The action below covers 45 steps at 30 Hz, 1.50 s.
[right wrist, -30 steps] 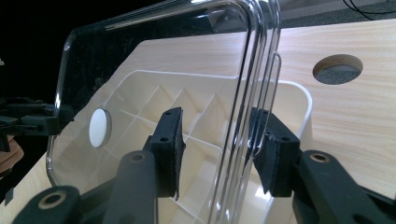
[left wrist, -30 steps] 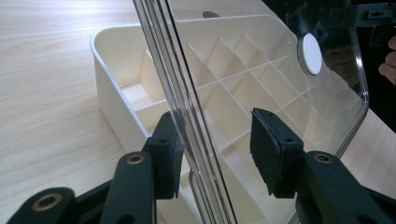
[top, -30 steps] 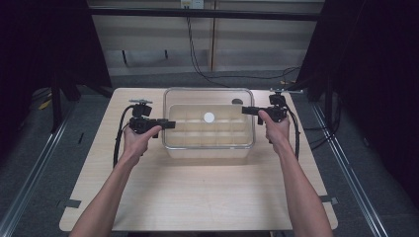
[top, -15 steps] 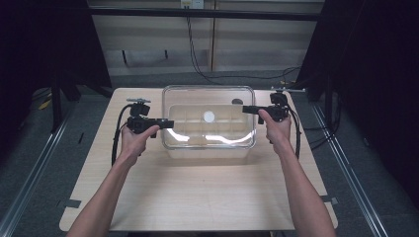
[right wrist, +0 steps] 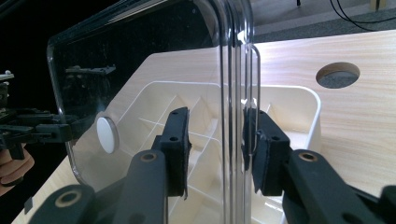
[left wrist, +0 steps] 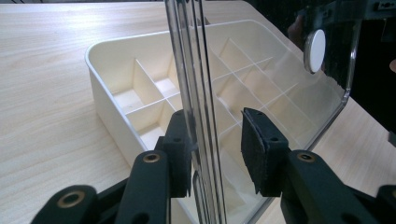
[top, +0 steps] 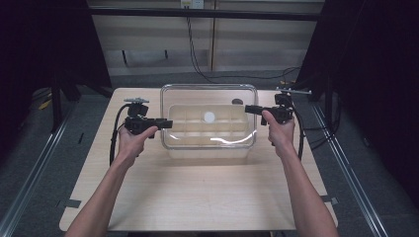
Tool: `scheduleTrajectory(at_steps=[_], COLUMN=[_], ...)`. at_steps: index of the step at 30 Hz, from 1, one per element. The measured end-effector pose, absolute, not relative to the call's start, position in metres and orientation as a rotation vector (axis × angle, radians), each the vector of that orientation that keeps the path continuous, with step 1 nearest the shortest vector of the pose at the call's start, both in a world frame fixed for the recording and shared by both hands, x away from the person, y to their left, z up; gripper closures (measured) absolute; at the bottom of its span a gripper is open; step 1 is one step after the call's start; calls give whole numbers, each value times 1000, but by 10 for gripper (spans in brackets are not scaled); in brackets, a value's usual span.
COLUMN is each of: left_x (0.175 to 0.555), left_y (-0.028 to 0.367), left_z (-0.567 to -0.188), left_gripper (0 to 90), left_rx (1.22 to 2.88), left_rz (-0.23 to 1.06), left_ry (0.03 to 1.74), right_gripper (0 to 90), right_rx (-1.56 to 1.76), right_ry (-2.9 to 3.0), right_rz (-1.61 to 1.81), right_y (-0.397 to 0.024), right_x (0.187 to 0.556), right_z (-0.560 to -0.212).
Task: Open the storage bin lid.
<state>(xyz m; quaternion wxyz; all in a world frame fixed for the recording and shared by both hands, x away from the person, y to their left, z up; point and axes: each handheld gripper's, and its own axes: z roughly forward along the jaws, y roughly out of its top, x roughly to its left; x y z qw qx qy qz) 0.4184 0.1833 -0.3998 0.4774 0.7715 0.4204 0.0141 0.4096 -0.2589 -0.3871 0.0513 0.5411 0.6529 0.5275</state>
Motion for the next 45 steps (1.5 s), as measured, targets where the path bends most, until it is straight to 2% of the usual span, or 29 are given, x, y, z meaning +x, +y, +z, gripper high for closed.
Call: scheduleTrajectory(at_steps=[45], left_x=[385], left_y=[193], left_z=[-388], left_gripper=[653], left_rx=[1892], left_rz=[46], left_ry=[971], right_gripper=[678], right_rx=[1566], right_ry=[2002], right_rz=[1695], right_y=[-260], right_x=[364], right_z=[-374])
